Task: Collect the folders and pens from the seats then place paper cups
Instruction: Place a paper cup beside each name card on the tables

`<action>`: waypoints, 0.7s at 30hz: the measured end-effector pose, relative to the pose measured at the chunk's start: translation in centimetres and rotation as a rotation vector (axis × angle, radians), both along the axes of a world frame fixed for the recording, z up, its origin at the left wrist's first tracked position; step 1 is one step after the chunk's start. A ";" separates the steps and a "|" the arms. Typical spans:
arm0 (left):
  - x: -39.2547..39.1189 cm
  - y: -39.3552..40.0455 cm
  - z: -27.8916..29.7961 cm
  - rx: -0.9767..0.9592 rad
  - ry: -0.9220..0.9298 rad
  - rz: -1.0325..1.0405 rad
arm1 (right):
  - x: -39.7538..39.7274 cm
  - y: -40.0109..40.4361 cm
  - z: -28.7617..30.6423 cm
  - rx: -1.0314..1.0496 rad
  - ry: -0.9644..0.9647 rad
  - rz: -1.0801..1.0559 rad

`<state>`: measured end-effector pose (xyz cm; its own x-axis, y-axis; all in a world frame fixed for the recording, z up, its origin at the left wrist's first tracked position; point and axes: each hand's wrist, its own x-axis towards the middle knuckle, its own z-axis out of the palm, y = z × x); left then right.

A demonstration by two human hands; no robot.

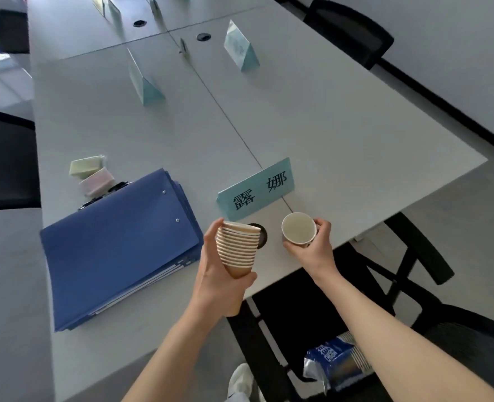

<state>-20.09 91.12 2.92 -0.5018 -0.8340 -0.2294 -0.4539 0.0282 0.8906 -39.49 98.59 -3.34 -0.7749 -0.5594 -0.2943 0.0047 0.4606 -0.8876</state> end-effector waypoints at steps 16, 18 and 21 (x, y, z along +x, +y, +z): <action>7.3 4.6 4.3 -0.031 0.113 0.219 | 8.3 1.2 12.9 -0.148 0.379 0.396; 9.5 5.1 5.0 -0.060 0.089 0.237 | 11.2 -0.2 15.2 -0.201 0.361 0.539; 13.3 5.7 5.6 -0.075 0.032 0.283 | 15.9 -1.8 17.5 -0.184 0.291 0.821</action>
